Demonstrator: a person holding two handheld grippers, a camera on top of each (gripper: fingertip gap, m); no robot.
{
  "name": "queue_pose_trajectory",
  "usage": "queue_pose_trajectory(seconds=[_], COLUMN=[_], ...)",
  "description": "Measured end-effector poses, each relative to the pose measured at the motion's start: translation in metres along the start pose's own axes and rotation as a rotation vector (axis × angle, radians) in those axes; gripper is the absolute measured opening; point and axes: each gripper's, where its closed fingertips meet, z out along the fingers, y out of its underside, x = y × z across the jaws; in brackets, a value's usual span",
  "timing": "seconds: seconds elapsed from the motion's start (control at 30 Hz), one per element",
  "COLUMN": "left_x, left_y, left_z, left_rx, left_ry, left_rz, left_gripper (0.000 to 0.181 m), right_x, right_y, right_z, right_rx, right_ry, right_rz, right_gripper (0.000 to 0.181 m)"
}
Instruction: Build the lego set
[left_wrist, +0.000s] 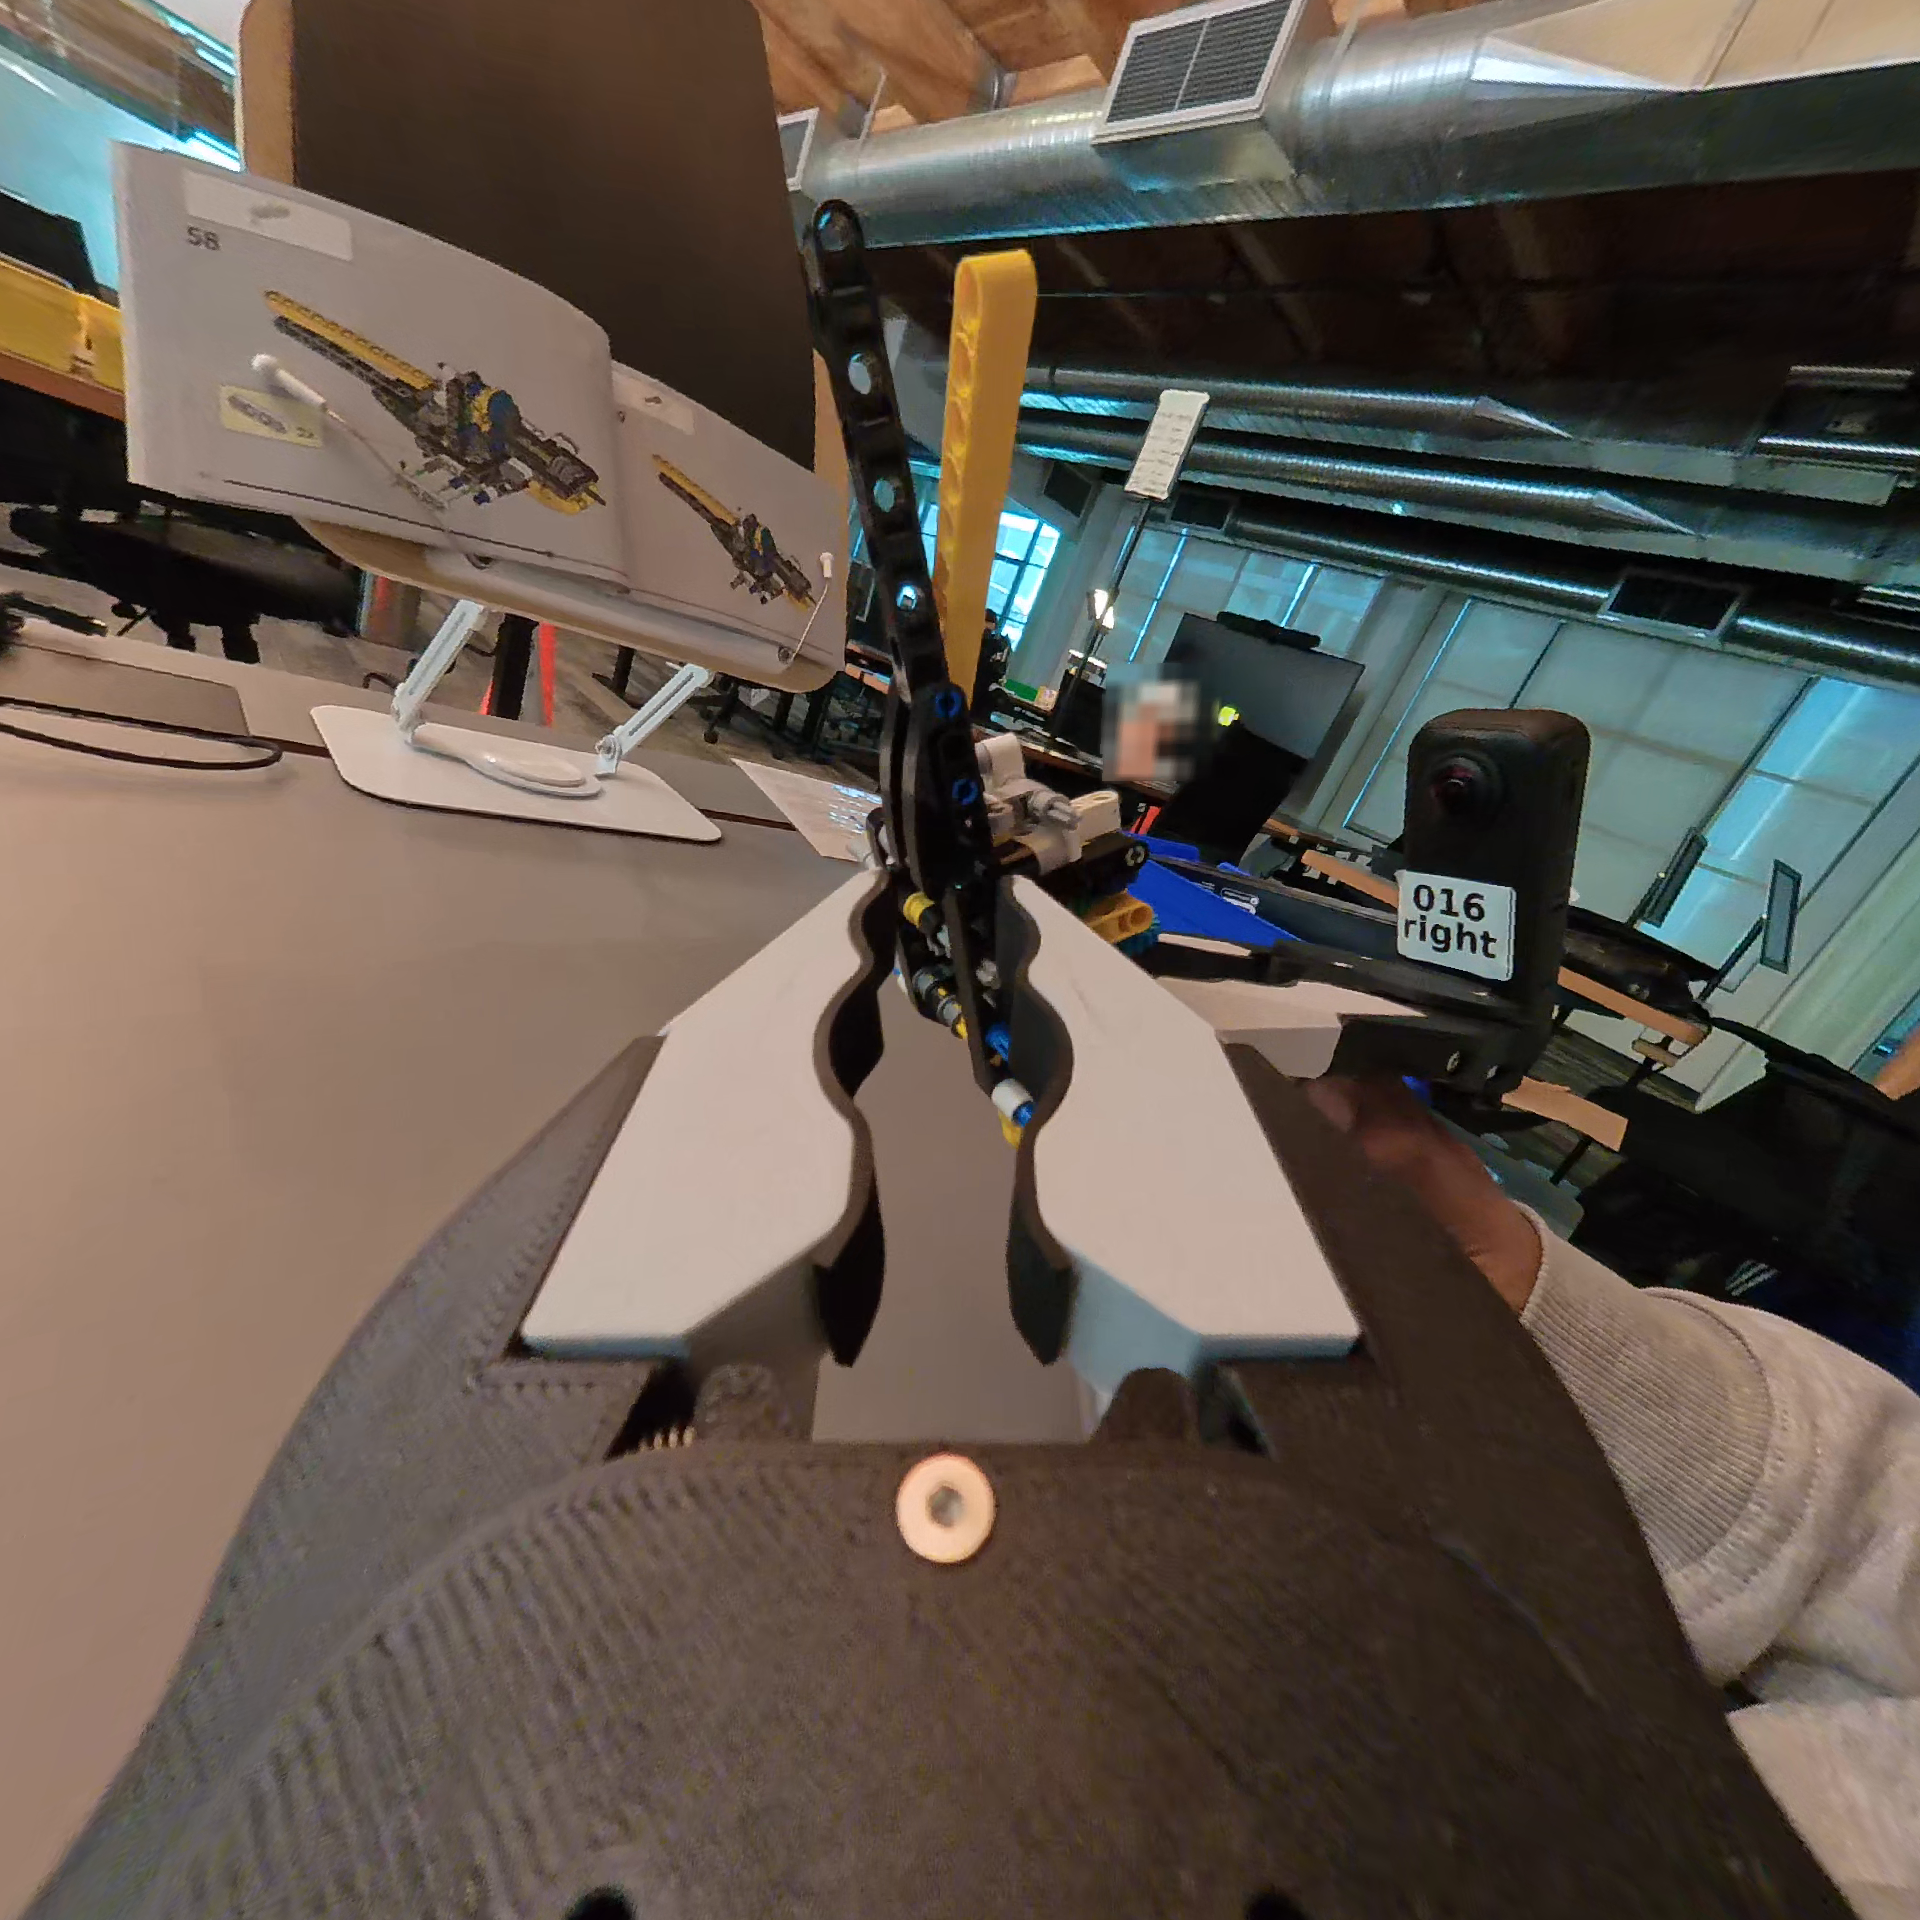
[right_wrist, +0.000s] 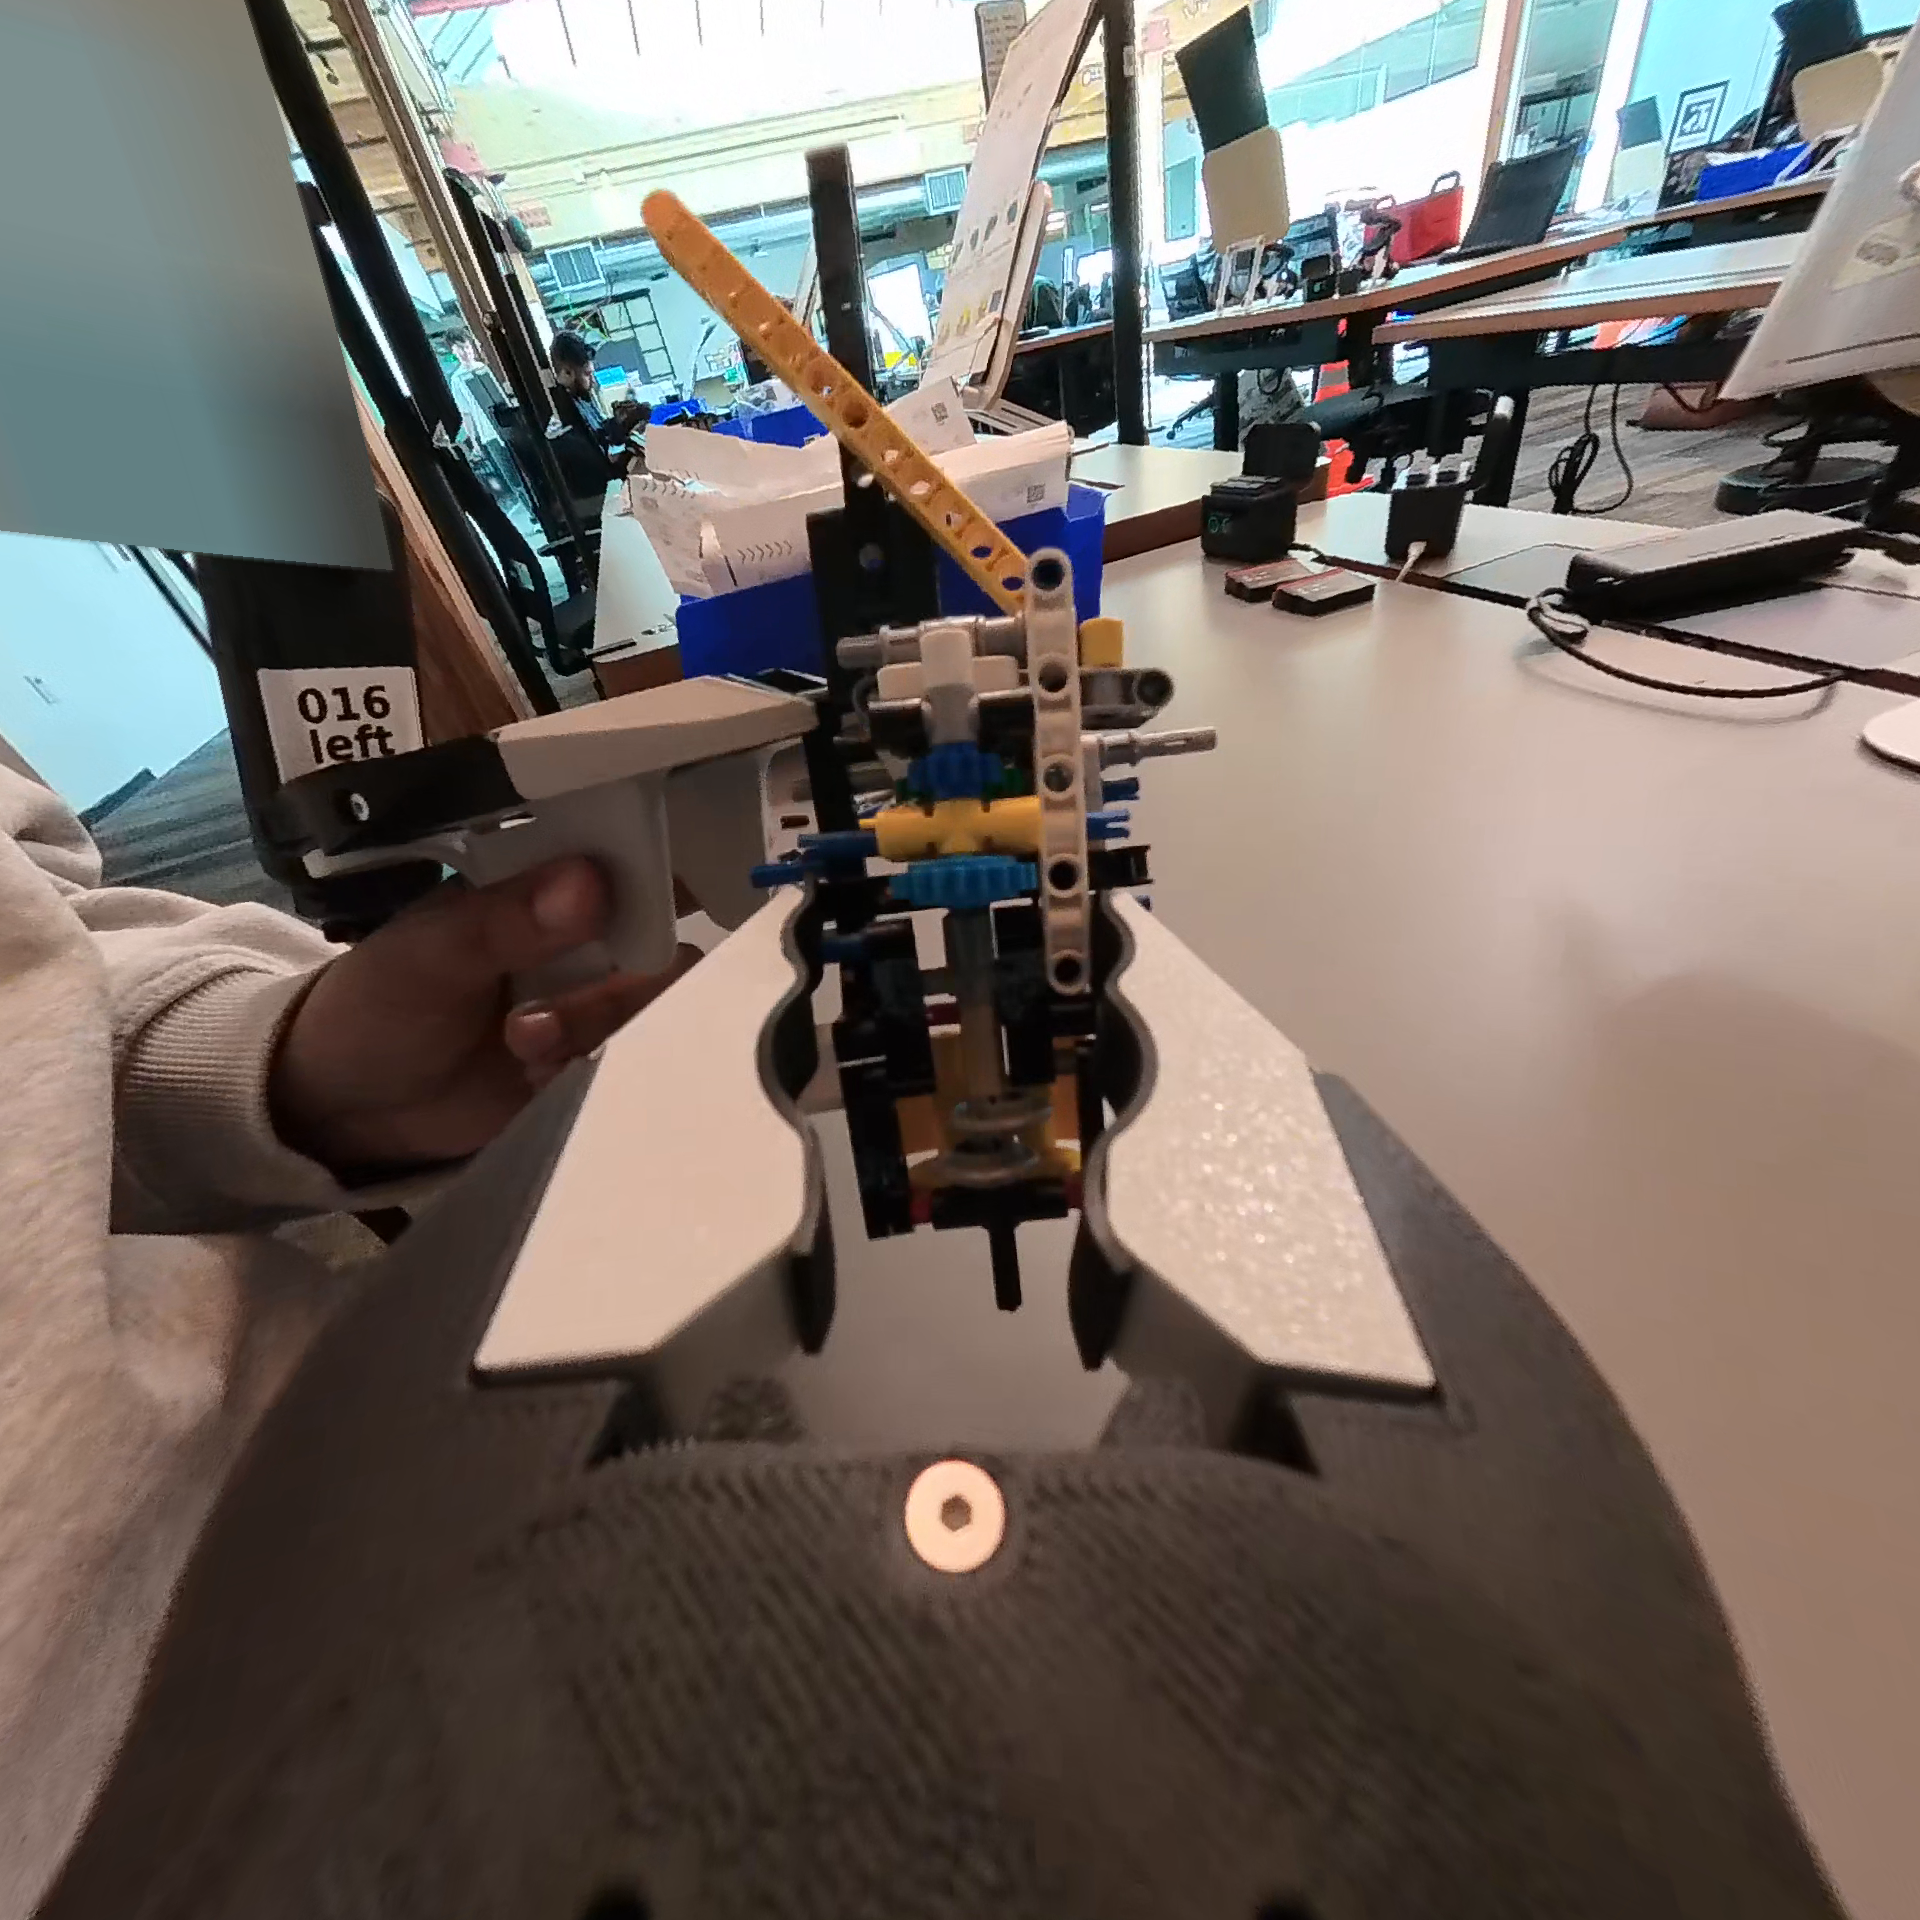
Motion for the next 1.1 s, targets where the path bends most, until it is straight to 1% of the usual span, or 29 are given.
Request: queue_pose_trajectory(seconds=[0.03, 0.27, 0.8, 0.93, 1.03, 1.1], left_x=[0.0014, 0.0022, 0.0035, -0.0003, -0.001, 0.0023], left_y=[0.0004, 0.0023, -0.0002, 0.0006, 0.0009, -0.0008], left_z=[0.0002, 0.002, 0.0022, 0.0018, 0.0021, 0.0021], left_rx=[-0.003, -0.02, -0.008, -0.005, 0.003, 0.019], left_ry=[0.007, 0.023, 0.055, 0.053, 0.058, 0.083], left_rz=[0.003, -0.004, -0.049, -0.088, -0.121, -0.134], left_gripper=[0.013, 0.01, 0.007, 0.009, 0.01, 0.018], right_x=[-0.0001, 0.0033, 0.0038, 0.0052, 0.0063, 0.0063], right_y=[0.001, 0.0034, 0.0061, 0.0016, -0.0004, -0.0023], right_z=[0.0005, -0.0009, 0.0017, -0.0002, -0.0021, -0.0034], right_rx=[-0.007, -0.032, -0.037, -0.021, -0.042, -0.054], right_ry=[0.001, 0.018, 0.024, 0.045, 0.076, 0.098], right_rz=[-0.003, -0.029, -0.042, -0.069, -0.125, -0.175], right_gripper=[0.05, 0.05, 0.05, 0.05, 0.05, 0.05])
